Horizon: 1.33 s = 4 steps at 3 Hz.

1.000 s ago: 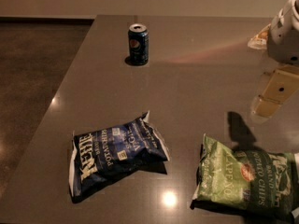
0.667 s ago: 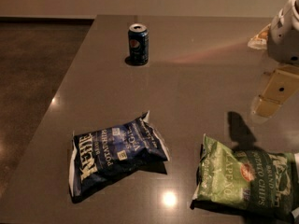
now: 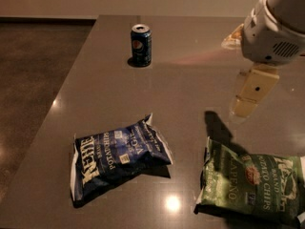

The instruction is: Move blue chip bag near pepsi can

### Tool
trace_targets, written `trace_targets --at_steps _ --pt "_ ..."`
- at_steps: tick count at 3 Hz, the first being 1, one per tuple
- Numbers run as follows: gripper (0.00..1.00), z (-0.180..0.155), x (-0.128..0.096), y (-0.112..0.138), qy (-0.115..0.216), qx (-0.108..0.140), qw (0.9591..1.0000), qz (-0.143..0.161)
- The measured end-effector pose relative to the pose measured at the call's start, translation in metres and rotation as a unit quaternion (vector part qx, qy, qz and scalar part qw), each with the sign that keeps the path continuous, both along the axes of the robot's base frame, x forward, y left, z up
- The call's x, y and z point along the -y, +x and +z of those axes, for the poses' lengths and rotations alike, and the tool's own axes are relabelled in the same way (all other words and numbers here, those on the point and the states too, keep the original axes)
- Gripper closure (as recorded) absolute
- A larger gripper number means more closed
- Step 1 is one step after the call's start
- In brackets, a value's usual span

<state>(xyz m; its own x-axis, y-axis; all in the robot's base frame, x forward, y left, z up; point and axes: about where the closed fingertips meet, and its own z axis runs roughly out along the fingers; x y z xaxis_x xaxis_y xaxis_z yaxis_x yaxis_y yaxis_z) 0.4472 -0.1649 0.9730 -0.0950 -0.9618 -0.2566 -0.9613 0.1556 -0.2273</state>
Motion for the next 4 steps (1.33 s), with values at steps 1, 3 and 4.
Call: trace_targets --at_steps 1,3,4 --pt "0.0 -0.014 -0.054 0.0 0.029 -0.02 0.9978 0.056" --pt "0.0 -0.057 -0.122 -0.031 0.036 -0.059 0.9905 0.119" --pt "0.0 -0.07 -0.144 -0.042 0.04 -0.069 0.9881 0.132"
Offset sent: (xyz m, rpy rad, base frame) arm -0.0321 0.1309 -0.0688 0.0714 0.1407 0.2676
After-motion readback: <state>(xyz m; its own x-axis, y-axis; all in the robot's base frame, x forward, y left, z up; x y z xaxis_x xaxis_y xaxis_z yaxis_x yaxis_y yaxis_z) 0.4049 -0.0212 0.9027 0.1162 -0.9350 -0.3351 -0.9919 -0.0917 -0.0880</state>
